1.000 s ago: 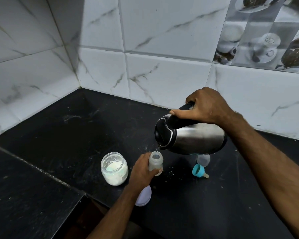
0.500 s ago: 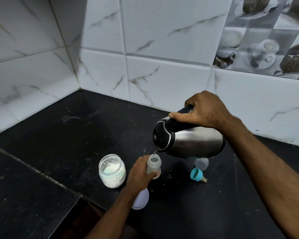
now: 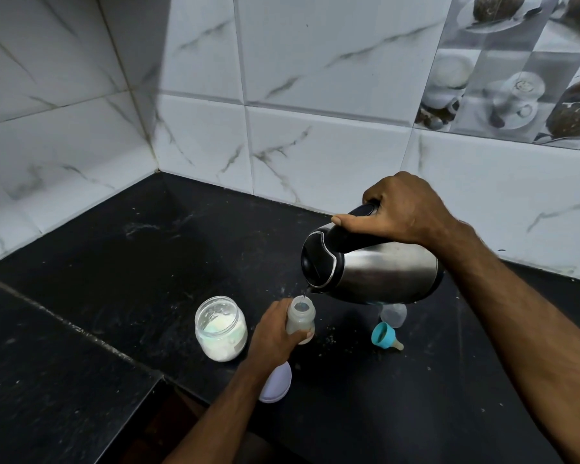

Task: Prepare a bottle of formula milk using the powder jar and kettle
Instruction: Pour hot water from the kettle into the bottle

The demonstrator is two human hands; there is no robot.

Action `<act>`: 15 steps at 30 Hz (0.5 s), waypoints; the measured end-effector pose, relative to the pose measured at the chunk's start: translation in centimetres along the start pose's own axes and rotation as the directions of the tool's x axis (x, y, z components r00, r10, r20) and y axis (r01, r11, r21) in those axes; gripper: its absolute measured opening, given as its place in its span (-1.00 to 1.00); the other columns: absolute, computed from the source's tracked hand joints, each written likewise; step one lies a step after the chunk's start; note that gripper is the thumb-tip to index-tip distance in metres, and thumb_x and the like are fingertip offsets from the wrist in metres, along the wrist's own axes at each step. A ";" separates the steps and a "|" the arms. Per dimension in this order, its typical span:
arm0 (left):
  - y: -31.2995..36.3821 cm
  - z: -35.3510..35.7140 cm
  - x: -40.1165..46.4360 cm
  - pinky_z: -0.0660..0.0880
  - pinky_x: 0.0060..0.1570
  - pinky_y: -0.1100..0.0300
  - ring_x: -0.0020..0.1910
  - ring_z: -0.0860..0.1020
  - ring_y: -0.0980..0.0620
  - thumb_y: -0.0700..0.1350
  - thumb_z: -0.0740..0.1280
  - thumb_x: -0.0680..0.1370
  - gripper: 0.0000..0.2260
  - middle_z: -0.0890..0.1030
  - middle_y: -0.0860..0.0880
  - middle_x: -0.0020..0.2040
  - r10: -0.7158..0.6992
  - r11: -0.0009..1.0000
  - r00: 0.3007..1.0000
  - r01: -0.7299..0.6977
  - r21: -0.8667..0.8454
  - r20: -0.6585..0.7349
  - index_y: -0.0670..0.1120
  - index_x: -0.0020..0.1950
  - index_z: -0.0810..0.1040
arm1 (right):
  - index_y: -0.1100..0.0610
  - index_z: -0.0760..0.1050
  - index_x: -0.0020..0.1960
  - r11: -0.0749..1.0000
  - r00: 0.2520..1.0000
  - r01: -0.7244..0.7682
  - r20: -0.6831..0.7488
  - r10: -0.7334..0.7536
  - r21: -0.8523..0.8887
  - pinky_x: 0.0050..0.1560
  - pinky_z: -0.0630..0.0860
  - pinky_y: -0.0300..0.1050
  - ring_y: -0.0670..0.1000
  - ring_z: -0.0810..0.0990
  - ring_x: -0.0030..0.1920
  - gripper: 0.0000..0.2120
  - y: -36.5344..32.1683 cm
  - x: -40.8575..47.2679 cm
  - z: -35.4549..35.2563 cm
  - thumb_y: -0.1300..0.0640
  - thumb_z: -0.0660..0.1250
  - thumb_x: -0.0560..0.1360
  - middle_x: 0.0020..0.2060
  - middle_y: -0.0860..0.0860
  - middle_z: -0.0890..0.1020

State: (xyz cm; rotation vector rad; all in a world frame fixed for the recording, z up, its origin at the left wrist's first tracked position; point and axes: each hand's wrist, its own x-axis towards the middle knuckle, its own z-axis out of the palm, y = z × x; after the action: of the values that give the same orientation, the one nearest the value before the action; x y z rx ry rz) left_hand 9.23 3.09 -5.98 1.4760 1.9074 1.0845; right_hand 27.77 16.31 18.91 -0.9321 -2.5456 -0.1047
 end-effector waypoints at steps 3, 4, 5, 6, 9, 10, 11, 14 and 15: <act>0.0 0.0 0.0 0.50 0.11 0.11 0.06 0.54 0.13 0.12 0.45 0.32 -0.49 0.56 0.08 0.10 -0.012 1.000 1.000 0.012 0.001 0.000 0.05 0.24 0.52 | 0.19 0.24 -0.53 1.000 1.000 0.003 -0.010 -0.003 0.001 -0.43 0.20 -0.08 0.03 0.22 -0.51 -0.24 0.0 0.0 -0.1 -0.54 0.14 0.29 -0.63 0.04 0.24; 0.0 0.1 0.0 0.49 0.11 0.10 0.06 0.54 0.12 0.11 0.46 0.32 -0.49 0.56 0.08 0.10 -0.014 1.000 1.000 0.014 0.002 -0.001 0.04 0.24 0.52 | 0.18 0.21 -0.52 1.000 1.000 0.001 -0.012 -0.001 -0.001 -0.43 0.19 -0.07 0.03 0.21 -0.51 -0.25 0.0 0.0 -0.1 -0.53 0.14 0.29 -0.62 0.04 0.23; 0.0 0.1 0.0 0.49 0.11 0.10 0.06 0.55 0.11 0.11 0.46 0.32 -0.49 0.56 0.07 0.10 -0.015 1.000 1.000 0.015 0.003 0.000 0.04 0.24 0.52 | 0.18 0.19 -0.52 1.000 1.000 -0.001 -0.013 0.001 -0.005 -0.43 0.19 -0.07 0.04 0.20 -0.50 -0.25 -0.1 0.0 -0.1 -0.53 0.14 0.29 -0.62 0.05 0.22; 0.1 0.1 0.0 0.49 0.11 0.10 0.06 0.55 0.10 0.11 0.46 0.32 -0.49 0.56 0.07 0.10 -0.014 1.000 1.000 0.014 0.007 0.002 0.04 0.24 0.52 | 0.18 0.18 -0.52 1.000 1.000 -0.002 -0.011 0.002 -0.009 -0.43 0.19 -0.07 0.04 0.20 -0.50 -0.25 -0.1 0.0 -0.2 -0.53 0.14 0.28 -0.62 0.05 0.22; 0.0 0.1 0.1 0.49 0.10 0.11 0.06 0.54 0.11 0.10 0.47 0.34 -0.50 0.56 0.08 0.10 -0.007 1.000 1.000 0.007 0.021 0.000 0.04 0.24 0.51 | 0.18 0.19 -0.51 1.000 1.000 0.003 -0.008 -0.003 -0.008 -0.42 0.18 -0.07 0.05 0.19 -0.50 -0.25 -0.1 0.0 -0.3 -0.53 0.13 0.29 -0.61 0.05 0.21; 0.0 0.1 0.1 0.48 0.10 0.12 0.06 0.54 0.11 0.08 0.49 0.35 -0.52 0.56 0.08 0.10 -0.003 1.000 1.000 0.003 0.025 -0.001 0.04 0.24 0.51 | 0.18 0.19 -0.51 1.000 1.000 0.005 -0.008 -0.005 -0.007 -0.42 0.18 -0.07 0.05 0.19 -0.50 -0.26 -0.1 0.0 -0.4 -0.53 0.13 0.29 -0.61 0.06 0.21; -0.1 0.1 0.1 0.48 0.10 0.13 0.06 0.54 0.11 0.06 0.50 0.36 -0.53 0.56 0.08 0.09 0.001 1.000 1.000 -0.001 0.028 -0.003 0.03 0.24 0.51 | 0.18 0.19 -0.51 1.000 1.000 0.004 -0.009 -0.004 -0.006 -0.42 0.18 -0.07 0.05 0.19 -0.49 -0.26 -0.2 0.0 -0.4 -0.53 0.13 0.29 -0.61 0.06 0.22; -0.1 0.1 0.1 0.48 0.11 0.12 0.07 0.53 0.10 0.01 0.53 0.39 -0.55 0.56 0.07 0.10 0.004 0.999 1.000 -0.004 0.033 -0.007 0.02 0.23 0.51 | 0.18 0.17 -0.51 1.000 1.000 0.003 -0.012 -0.003 -0.007 -0.42 0.16 -0.08 0.05 0.19 -0.49 -0.26 -0.2 0.0 -0.5 -0.53 0.11 0.28 -0.61 0.07 0.21; -0.1 0.1 0.2 0.48 0.12 0.11 0.08 0.53 0.09 -0.01 0.53 0.39 -0.55 0.56 0.07 0.11 0.001 0.999 1.000 0.000 0.034 -0.007 0.02 0.23 0.51 | 0.18 0.17 -0.52 1.000 1.000 0.005 -0.011 -0.005 -0.009 -0.42 0.16 -0.08 0.05 0.20 -0.49 -0.26 -0.3 0.0 -0.5 -0.53 0.12 0.28 -0.61 0.07 0.21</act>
State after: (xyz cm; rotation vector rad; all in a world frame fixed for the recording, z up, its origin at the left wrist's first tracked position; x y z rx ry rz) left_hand 9.21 3.26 -6.13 1.4931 1.9391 1.0634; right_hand 27.76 16.00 19.35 -0.9259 -2.5394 -0.1231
